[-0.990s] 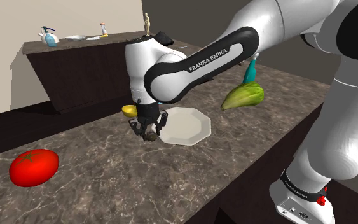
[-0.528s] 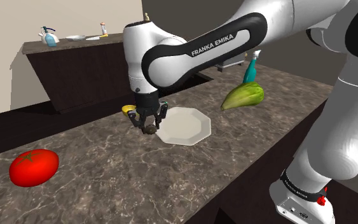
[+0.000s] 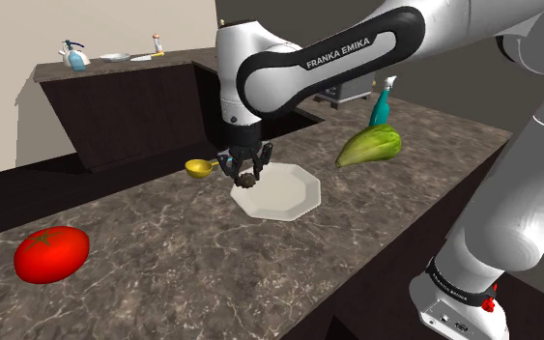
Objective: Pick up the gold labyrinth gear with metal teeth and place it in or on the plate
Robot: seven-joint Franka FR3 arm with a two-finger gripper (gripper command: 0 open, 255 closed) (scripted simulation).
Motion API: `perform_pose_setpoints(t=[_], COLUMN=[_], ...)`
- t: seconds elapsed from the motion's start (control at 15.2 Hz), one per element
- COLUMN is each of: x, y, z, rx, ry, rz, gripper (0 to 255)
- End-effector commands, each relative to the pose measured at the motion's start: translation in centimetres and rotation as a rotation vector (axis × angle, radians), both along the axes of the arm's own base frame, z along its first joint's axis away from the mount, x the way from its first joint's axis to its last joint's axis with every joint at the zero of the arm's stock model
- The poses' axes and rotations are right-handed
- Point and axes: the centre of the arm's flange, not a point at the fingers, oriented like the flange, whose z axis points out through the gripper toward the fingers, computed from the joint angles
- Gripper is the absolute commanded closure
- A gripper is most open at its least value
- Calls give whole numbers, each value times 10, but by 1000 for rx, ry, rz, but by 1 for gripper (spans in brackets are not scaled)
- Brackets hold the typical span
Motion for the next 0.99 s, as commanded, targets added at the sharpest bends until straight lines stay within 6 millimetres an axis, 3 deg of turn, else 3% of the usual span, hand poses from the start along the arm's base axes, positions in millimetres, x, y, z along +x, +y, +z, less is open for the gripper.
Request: perform_pose_setpoints(t=[0.0,0.46,0.92], x=[4,15,15], y=[-29,-122,-122], z=[2,6,-31], rx=[1,1,1], ry=[0,0,0], rz=[1,1,1], gripper=[255,255,255])
